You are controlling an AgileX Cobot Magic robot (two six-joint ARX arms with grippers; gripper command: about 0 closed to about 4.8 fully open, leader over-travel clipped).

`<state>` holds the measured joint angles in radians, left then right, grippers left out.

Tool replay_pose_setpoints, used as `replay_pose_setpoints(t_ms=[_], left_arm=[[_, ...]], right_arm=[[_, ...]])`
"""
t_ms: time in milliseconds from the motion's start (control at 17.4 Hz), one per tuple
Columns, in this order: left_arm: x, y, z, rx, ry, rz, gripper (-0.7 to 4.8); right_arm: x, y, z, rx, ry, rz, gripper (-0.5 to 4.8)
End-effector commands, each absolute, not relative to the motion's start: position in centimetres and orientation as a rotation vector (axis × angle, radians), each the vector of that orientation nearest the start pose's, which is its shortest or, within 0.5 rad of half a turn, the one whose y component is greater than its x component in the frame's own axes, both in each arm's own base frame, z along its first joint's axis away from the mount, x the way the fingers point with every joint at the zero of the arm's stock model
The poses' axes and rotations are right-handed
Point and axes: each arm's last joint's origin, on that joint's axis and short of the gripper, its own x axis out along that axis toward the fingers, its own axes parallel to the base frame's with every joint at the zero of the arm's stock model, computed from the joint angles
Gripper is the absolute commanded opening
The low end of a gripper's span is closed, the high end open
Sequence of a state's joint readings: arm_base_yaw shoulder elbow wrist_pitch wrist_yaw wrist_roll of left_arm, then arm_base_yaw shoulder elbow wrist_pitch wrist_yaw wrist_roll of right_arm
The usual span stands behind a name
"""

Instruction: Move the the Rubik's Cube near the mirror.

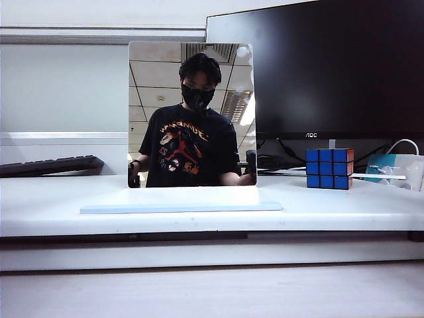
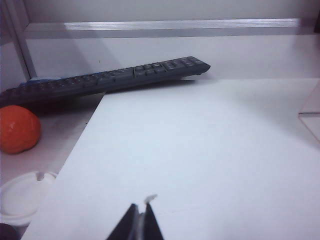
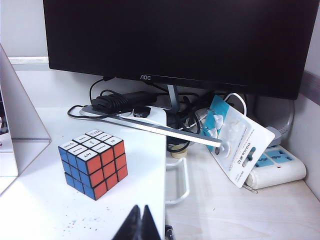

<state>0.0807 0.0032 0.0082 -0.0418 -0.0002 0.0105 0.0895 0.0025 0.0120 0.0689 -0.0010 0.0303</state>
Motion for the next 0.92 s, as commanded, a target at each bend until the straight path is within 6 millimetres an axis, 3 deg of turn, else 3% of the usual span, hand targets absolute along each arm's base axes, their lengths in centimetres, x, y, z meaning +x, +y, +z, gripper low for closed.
replay_pose_setpoints(t_ms=[58,403,575,748,921], left_arm=[[9.7,0.8,16.4,0.014,0.024,0.078,0.22],[9.7,0.3,16.3,0.015,0.024,0.046,0.22],[9.5,-1.9,16.4,0.018,0.022,-0.133,0.22],[8.7,-4.4,16.4,0.021,0.020,-0.411,0.22],[8.3,-5.1,16.4,0.021,0.019,-0.533,0.22]], right_arm=[[9.7,0.9,17.4,0.038,-0.088,0.095,-0.05],[9.7,0.9,17.4,0.064,-0.083,0.101,-0.05],[9.7,1.0,17.2,0.414,-0.038,0.154,0.03],[9.6,1.4,17.0,0.476,0.008,0.244,0.04],[9.5,1.9,17.0,0.534,0.035,0.294,-0.02]])
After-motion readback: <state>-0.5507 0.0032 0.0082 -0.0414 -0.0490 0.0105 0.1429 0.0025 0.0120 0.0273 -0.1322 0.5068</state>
